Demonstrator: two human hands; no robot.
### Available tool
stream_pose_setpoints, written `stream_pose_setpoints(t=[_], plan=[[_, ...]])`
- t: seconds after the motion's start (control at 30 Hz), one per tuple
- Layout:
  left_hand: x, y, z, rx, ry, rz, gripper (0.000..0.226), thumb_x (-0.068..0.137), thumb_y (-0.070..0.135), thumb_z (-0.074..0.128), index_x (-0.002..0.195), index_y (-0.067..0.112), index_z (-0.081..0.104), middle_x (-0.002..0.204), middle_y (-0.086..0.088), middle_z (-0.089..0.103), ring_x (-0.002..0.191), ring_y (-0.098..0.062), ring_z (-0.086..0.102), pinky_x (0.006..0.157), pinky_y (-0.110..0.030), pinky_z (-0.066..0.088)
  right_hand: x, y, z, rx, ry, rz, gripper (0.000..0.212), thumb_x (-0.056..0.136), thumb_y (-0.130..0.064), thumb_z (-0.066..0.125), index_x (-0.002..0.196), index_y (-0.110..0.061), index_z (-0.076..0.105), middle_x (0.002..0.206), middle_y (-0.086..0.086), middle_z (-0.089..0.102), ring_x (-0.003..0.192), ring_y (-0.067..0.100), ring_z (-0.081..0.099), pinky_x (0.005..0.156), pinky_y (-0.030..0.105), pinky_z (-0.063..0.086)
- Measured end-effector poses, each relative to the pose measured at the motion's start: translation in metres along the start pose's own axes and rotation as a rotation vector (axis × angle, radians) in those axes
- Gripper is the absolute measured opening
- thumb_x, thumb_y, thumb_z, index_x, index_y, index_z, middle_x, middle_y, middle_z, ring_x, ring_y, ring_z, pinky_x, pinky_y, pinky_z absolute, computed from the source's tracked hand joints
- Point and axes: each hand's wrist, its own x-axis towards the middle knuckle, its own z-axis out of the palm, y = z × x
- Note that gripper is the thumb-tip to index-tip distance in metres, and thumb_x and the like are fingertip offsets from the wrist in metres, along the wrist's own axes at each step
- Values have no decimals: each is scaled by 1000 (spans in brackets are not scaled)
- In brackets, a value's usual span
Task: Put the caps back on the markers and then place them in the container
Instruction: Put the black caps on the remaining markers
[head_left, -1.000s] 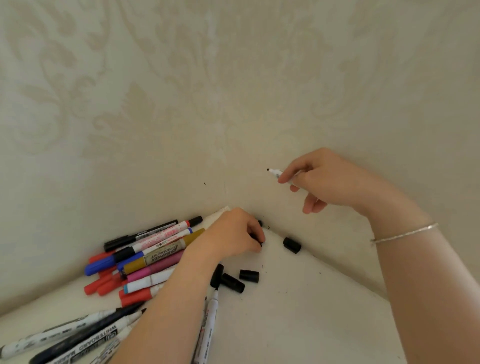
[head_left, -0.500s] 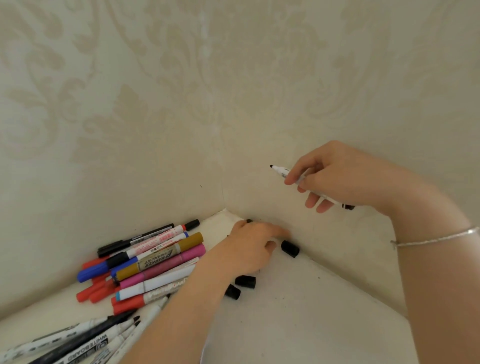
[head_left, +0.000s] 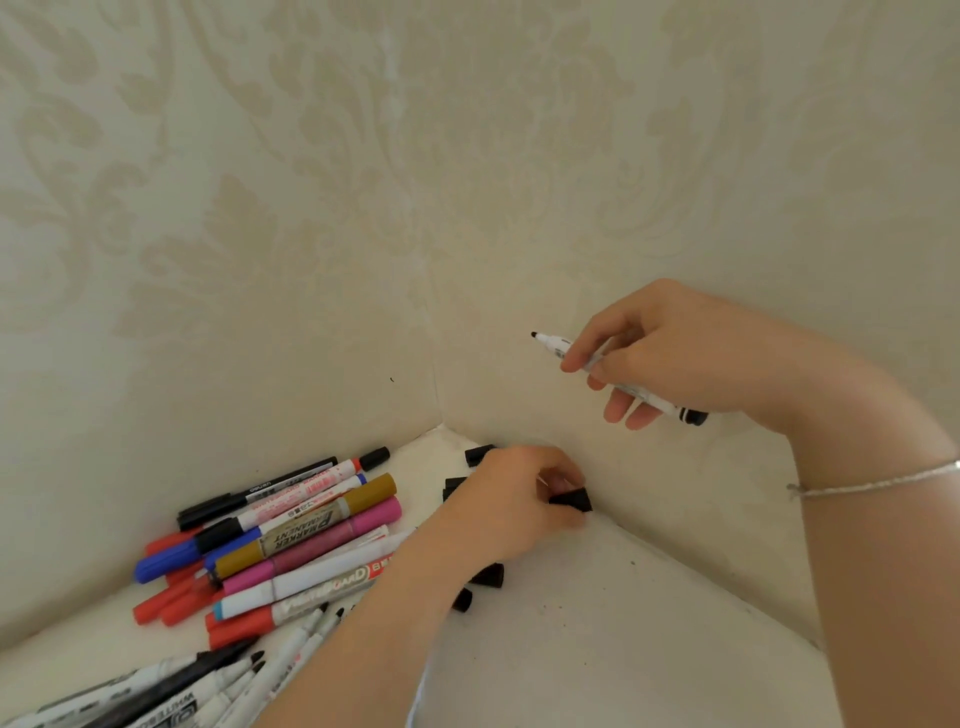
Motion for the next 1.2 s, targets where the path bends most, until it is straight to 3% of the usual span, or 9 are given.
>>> stream_pose_setpoints(t=[0.1, 0.2, 0.3, 0.43, 0.57, 0.73, 0.87, 1.0, 1.2], plan=[[0, 4, -16, -238, 68, -23, 17, 74, 14, 80, 87, 22, 73, 79, 10, 71, 71, -4, 64, 69, -12, 49, -3, -1, -2, -11, 2, 1, 28, 91, -1, 46, 87, -16, 70, 94, 8, 66, 67, 20, 71, 57, 25, 59], [-1, 7, -32, -442, 170, -14, 21, 70, 3, 82, 76, 21, 72, 81, 3, 75, 77, -16, 71, 76, -29, 56, -3, 0, -3, -18, 24, 4, 24, 92, -1, 44, 84, -14, 63, 93, 9, 69, 68, 24, 72, 68, 38, 61], [-3, 9, -47, -556, 228, -6, 23, 69, -5, 79, 73, 16, 69, 76, 4, 74, 73, -8, 70, 77, -24, 57, -4, 0, -5, 9, 31, 8, 16, 92, -2, 48, 86, -15, 55, 88, 9, 71, 72, 30, 72, 76, 49, 58], [-7, 9, -61, -625, 278, 32, 23, 68, -5, 79, 75, 14, 70, 79, 1, 75, 76, -10, 70, 79, -23, 56, -10, -2, -9, 66, -25, -6, 19, 89, 2, 54, 94, -16, 55, 84, 9, 72, 70, 28, 72, 71, 41, 60], [-10, 13, -69, -639, 305, 35, 25, 68, -2, 80, 71, 21, 71, 77, 5, 74, 73, -8, 68, 72, -18, 53, -14, -7, -11, 86, -131, -33, 23, 84, 6, 54, 90, -14, 64, 77, 11, 72, 64, 24, 70, 64, 36, 59], [-14, 20, -77, -649, 314, 31, 20, 70, 1, 79, 80, 15, 69, 78, 8, 72, 71, -3, 66, 66, -10, 46, -14, -6, -12, 44, -140, -27, 23, 84, 5, 53, 88, -15, 65, 75, 10, 71, 61, 21, 68, 58, 31, 55], [-16, 20, -80, -716, 300, -8, 24, 72, 21, 77, 95, 23, 71, 92, 4, 75, 84, -4, 66, 85, -22, 45, -14, -4, -13, 53, -117, -12, 23, 84, 5, 53, 90, -14, 65, 76, 11, 71, 60, 21, 67, 58, 33, 55], [-14, 18, -82, -1054, 245, -159, 21, 88, 22, 63, 108, 19, 70, 93, -1, 74, 79, -9, 63, 69, -22, 43, -13, -7, -11, 85, -120, -20, 24, 84, 5, 53, 91, -14, 65, 76, 12, 71, 61, 23, 67, 58, 34, 55], [-12, 22, -80, -1336, 185, -289, 10, 87, 20, 66, 87, 10, 67, 83, -5, 72, 76, -13, 71, 57, -18, 52, -13, -9, -6, 74, -130, -37, 24, 86, 3, 53, 92, -18, 64, 77, 10, 71, 63, 21, 68, 58, 30, 53]])
